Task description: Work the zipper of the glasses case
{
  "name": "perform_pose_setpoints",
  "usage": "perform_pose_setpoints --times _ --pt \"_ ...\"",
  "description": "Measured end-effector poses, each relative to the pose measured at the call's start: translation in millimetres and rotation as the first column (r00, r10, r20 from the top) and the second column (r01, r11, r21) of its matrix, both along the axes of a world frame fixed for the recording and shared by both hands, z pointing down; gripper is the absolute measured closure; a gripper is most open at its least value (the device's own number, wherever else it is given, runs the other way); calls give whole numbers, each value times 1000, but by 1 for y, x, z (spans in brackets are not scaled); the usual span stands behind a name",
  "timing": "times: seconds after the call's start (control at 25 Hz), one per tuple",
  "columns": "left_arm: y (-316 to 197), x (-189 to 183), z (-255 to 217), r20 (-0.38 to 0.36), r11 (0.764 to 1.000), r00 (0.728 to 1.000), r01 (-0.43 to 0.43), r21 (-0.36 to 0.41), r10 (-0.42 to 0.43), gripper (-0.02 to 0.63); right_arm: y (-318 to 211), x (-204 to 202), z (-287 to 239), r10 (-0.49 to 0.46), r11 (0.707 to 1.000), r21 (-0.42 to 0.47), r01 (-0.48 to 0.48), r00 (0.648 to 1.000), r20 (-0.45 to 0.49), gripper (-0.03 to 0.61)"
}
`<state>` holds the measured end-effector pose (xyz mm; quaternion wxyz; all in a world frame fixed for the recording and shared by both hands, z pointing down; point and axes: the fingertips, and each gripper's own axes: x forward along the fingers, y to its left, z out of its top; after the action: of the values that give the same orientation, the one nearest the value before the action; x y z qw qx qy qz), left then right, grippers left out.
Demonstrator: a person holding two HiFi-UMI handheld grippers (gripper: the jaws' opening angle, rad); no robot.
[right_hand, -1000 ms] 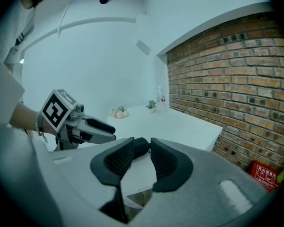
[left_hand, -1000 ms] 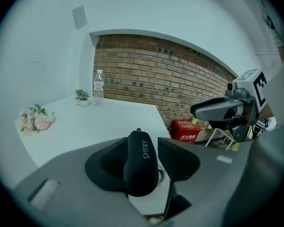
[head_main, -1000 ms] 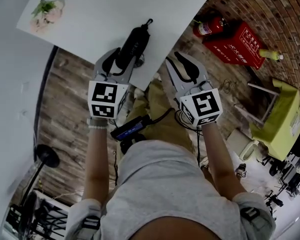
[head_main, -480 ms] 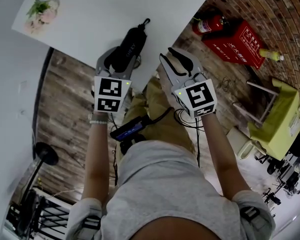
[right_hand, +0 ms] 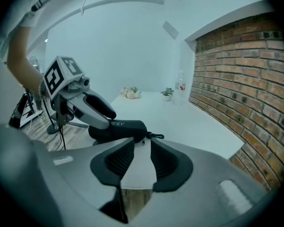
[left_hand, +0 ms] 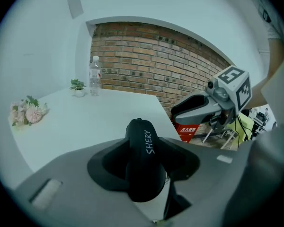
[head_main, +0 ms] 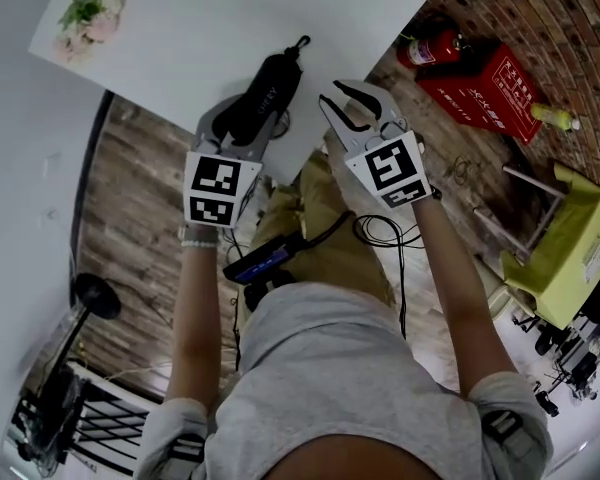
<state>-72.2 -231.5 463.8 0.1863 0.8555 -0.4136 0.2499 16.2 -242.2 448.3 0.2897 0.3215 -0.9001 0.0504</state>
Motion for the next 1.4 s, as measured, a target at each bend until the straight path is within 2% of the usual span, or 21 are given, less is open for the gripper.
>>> perform_pose_setpoints --times 0.16,0.32,0.52,0.64,1.12,1.24,1.4 --pt "1 0 1 -17 1000 1000 4 -20 -4 411 -9 -5 18 -74 997 -1 74 995 -69 474" --pt "-2 -2 -1 -2 1000 1000 8 -13 -8 411 -19 -11 34 -122 993 -12 121 988 -94 474" --pt "2 0 1 27 999 1000 -1 -47 3 411 -26 -20 47 -198 980 -16 198 970 -141 474" --pt "0 -1 0 38 999 999 1 -32 0 411 -28 -27 53 -247 969 -24 247 956 -158 474" --pt "-1 1 -1 68 999 998 4 -37 -2 411 -34 -35 62 -341 938 -106 330 932 -125 476" --pt "-1 1 -1 69 999 998 2 -38 0 410 -32 -36 61 -375 925 -113 362 919 -125 511" --pt "-1 0 -1 70 999 998 2 -42 1 410 -34 -38 62 -383 923 -101 371 912 -148 545"
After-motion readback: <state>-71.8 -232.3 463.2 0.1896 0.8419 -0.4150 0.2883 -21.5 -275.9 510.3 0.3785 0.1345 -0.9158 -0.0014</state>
